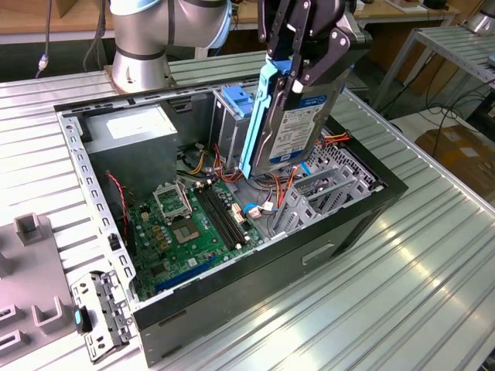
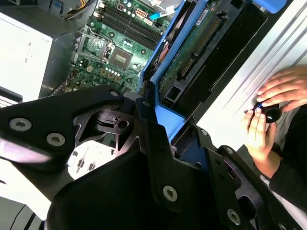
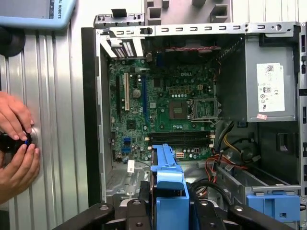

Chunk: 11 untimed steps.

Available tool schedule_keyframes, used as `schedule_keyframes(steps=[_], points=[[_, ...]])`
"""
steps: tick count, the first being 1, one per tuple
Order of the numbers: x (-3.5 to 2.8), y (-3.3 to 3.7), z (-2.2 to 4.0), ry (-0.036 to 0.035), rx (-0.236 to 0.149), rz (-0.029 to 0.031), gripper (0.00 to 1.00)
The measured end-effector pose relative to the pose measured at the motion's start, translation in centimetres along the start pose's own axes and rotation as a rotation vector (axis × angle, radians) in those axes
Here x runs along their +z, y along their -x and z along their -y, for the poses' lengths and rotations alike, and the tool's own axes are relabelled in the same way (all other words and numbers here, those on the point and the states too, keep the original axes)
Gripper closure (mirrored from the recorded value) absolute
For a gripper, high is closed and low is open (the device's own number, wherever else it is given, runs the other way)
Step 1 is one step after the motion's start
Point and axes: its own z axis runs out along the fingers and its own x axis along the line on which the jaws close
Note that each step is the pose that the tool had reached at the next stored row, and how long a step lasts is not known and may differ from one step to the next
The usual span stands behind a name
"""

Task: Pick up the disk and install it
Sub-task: 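Insert the disk into the insertion slot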

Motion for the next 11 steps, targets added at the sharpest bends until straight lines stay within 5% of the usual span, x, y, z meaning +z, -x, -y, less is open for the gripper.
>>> schedule_keyframes(steps=[3, 11], points=[[0.0, 0.03, 0.62, 0.0001, 0.005, -0.0001, 0.63], [0.01, 0.04, 0.67, 0.0001, 0.008, -0.0001, 0.63]])
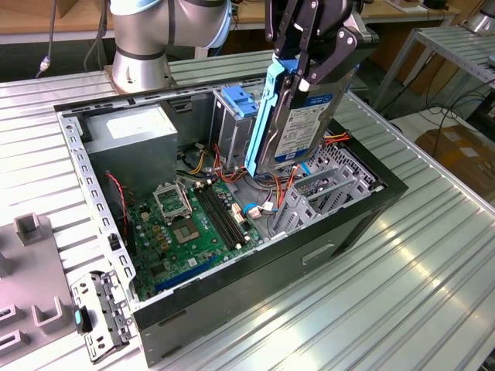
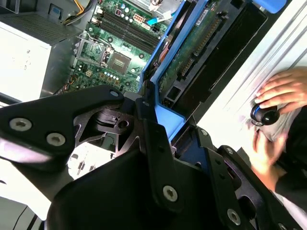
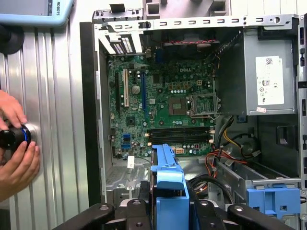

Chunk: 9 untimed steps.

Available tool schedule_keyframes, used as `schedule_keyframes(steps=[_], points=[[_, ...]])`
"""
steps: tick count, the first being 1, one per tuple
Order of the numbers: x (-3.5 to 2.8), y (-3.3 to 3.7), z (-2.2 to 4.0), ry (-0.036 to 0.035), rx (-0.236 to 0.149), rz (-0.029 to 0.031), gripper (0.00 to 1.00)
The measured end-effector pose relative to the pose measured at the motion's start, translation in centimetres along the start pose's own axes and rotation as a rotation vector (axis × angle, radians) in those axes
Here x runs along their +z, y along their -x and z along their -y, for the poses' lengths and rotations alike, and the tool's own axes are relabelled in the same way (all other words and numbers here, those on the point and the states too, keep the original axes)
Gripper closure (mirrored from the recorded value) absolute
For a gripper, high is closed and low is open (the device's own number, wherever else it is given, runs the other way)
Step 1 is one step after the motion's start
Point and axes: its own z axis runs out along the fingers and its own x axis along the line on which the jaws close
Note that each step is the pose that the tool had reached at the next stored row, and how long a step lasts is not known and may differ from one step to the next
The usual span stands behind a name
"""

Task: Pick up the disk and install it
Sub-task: 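Insert the disk into the insertion slot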

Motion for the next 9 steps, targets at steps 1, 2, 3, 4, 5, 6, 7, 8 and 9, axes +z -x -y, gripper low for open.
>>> schedule_keyframes(steps=[1, 2, 3, 4, 5, 6, 7, 8, 9], points=[[0.0, 0.0, 0.0, 0.0, 0.0, 0.0, 0.63], [0.0, 0.0, 0.0, 0.0, 0.0, 0.0, 0.63], [0.0, 0.0, 0.0, 0.0, 0.0, 0.0, 0.63], [0.0, 0.0, 0.0, 0.0, 0.0, 0.0, 0.63], [0.0, -0.02, 0.01, 0.0, 0.0, -0.0001, 0.63], [0.02, -0.1, 0.02, 0.0, 0.0, -0.0001, 0.63], [0.04, -0.25, 0.03, 0.0, 0.0, -0.0001, 0.63], [0.08, -0.47, 0.07, 0.0, 0.0, -0.0001, 0.63], [0.13, -0.69, 0.18, 0.0, 0.0, -0.0001, 0.63]])
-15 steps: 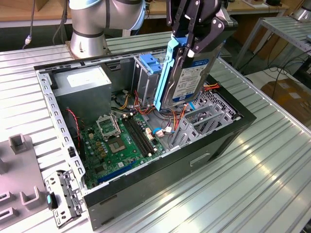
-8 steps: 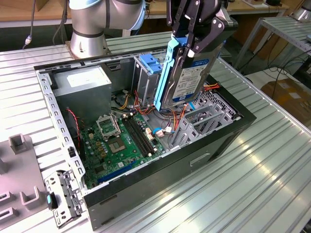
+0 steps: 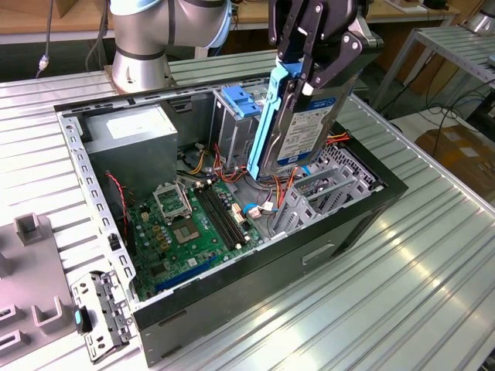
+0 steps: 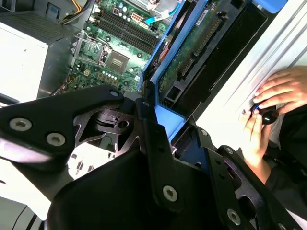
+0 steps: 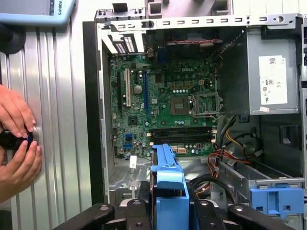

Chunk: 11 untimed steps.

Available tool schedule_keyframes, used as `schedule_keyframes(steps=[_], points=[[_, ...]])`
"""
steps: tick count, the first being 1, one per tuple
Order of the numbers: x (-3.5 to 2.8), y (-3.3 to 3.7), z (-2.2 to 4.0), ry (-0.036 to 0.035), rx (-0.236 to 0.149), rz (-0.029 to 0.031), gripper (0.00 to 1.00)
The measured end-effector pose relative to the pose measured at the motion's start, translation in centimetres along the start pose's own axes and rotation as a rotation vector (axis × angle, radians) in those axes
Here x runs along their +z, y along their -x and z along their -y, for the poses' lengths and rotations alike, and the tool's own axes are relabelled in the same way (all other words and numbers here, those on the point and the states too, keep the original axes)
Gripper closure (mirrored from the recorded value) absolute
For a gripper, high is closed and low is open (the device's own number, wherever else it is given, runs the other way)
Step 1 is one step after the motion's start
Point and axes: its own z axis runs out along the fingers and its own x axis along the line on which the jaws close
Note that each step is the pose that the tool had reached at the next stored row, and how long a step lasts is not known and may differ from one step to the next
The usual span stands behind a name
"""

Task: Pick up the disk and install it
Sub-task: 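Insert the disk into the insertion slot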

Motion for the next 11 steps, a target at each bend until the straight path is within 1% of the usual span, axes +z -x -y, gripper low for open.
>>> schedule_keyframes(steps=[2, 3, 6, 10, 11], points=[[0.08, -0.17, 0.33, 0.0, 0.0, 0.0001, 0.63], [0.14, -0.21, 0.73, 0.0, 0.0, 0.0002, 0.63], [0.23, -0.23, 1.66, 0.0, 0.0, -0.0002, 0.63], [0.33, -0.25, 2.47, 0.0, 0.0, -0.0002, 0.63], [0.37, -0.23, 3.55, 0.0001, 0.0, -0.0003, 0.63]])
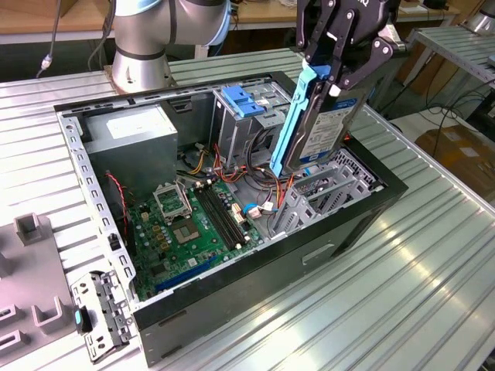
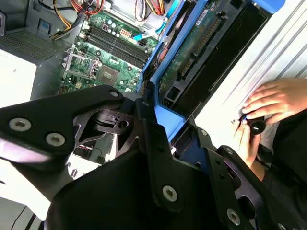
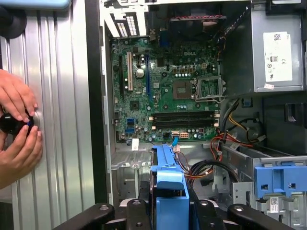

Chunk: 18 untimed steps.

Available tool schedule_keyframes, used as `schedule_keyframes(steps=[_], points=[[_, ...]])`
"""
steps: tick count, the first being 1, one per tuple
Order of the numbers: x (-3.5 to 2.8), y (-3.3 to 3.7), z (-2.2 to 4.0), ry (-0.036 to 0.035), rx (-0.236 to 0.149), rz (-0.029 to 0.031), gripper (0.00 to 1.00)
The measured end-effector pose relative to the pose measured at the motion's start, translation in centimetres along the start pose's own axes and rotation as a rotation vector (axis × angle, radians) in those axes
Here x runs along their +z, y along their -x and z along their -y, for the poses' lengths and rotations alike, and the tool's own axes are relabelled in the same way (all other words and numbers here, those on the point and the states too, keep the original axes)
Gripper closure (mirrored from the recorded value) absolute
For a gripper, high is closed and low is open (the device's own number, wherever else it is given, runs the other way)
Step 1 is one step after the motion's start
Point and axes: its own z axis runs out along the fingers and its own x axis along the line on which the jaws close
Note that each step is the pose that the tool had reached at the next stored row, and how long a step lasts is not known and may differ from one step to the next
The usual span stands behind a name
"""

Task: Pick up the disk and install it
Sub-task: 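Insert the disk into the insertion slot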

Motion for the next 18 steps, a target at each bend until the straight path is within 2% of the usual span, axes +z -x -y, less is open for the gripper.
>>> schedule_keyframes(steps=[14, 18], points=[[0.18, -0.04, 0.21, -0.0001, 0.0, 0.0004, 0.63], [0.53, -0.44, 0.85, 0.0008, 0.0, 0.0003, 0.63]])
